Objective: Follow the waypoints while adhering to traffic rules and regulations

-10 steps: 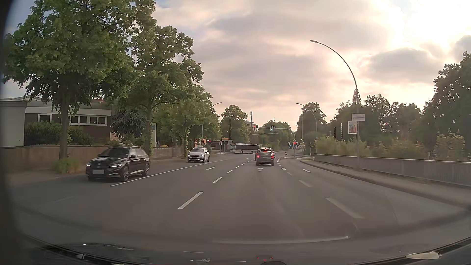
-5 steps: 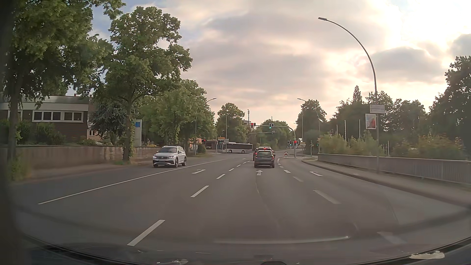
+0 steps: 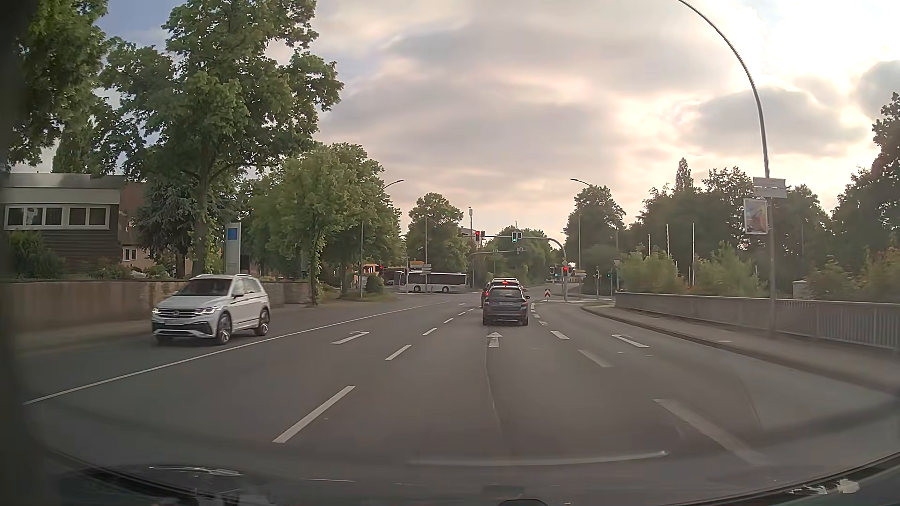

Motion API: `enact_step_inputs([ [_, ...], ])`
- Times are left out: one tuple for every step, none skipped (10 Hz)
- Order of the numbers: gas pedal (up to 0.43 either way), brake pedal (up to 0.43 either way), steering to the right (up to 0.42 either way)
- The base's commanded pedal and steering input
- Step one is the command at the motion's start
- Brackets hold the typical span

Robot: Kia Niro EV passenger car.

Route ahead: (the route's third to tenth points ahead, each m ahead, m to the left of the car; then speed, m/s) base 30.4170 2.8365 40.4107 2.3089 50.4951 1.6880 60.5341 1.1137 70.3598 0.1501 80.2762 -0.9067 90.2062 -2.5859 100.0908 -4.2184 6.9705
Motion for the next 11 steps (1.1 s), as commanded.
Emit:
enact_step_inputs([
  [0.0, 0.0, 0.01],
  [0.0, 0.0, 0.01],
  [0.0, 0.0, 0.009],
  [0.0, 0.0, 0.009],
  [0.0, 0.0, 0.009],
  [0.0, 0.0, 0.009],
  [0.0, 0.0, 0.009],
  [0.0, 0.0, 0.009],
  [0.0, 0.0, 0.011],
  [0.0, 0.0, 0.011],
  [0.0, 0.0, 0.011],
])
